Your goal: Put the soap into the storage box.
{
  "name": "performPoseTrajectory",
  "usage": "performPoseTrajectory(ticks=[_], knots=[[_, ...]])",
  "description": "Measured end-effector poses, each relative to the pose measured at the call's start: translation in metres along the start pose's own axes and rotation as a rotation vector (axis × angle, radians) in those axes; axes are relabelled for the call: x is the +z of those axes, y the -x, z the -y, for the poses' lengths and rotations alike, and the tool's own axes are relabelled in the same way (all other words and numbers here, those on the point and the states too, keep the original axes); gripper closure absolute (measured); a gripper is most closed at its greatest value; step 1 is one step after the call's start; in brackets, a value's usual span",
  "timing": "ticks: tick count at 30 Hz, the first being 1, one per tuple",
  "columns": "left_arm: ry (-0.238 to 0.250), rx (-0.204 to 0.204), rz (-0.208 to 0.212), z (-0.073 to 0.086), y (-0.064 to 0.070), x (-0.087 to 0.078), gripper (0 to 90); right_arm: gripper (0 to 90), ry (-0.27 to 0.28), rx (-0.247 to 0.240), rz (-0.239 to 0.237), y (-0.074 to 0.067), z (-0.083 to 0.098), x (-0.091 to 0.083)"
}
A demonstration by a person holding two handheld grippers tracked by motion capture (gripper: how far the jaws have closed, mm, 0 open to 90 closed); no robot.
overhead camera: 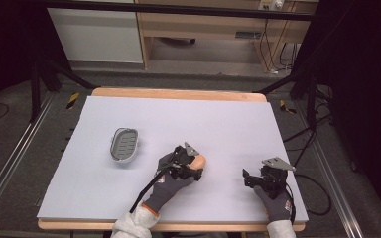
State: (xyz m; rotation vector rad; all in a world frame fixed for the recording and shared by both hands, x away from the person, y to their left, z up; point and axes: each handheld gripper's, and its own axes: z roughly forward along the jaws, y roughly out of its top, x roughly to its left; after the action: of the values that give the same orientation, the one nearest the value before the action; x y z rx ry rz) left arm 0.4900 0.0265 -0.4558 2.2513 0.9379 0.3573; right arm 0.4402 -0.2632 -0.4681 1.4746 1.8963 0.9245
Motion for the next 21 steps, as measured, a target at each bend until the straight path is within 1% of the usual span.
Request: performPoseTrajectory(ticks=[2, 3, 4, 11, 12, 14, 21], knots=[[0.011, 0.000, 0.003, 0.000, -0.001, -0.006, 31.4, 6.7, 0.001, 0.000, 0.001, 0.000, 0.000, 0.000], [0.020, -0.002, 0.003, 0.000, -0.004, -0.013, 31.4, 6.7, 0.002, 0.001, 0.001, 0.000, 0.000, 0.000], [0.020, -0.002, 0.003, 0.000, -0.004, -0.013, 31.4, 6.7, 0.002, 0.001, 0.001, 0.000, 0.000, 0.000], [0.047, -0.016, 0.002, 0.002, -0.012, -0.032, 31.4, 6.7, 0.004, -0.001, 0.004, 0.000, 0.000, 0.000], [0.049, -0.010, -0.003, 0.003, -0.014, -0.035, 31.5, 6.7, 0.004, -0.001, 0.004, 0.000, 0.000, 0.000], [0.058, -0.022, 0.001, 0.004, -0.017, -0.039, 31.5, 6.7, 0.004, 0.000, 0.005, 0.000, 0.000, 0.000], [0.076, -0.031, -0.010, 0.009, -0.027, -0.053, 31.5, 6.7, 0.003, 0.001, 0.007, 0.000, 0.000, -0.001]])
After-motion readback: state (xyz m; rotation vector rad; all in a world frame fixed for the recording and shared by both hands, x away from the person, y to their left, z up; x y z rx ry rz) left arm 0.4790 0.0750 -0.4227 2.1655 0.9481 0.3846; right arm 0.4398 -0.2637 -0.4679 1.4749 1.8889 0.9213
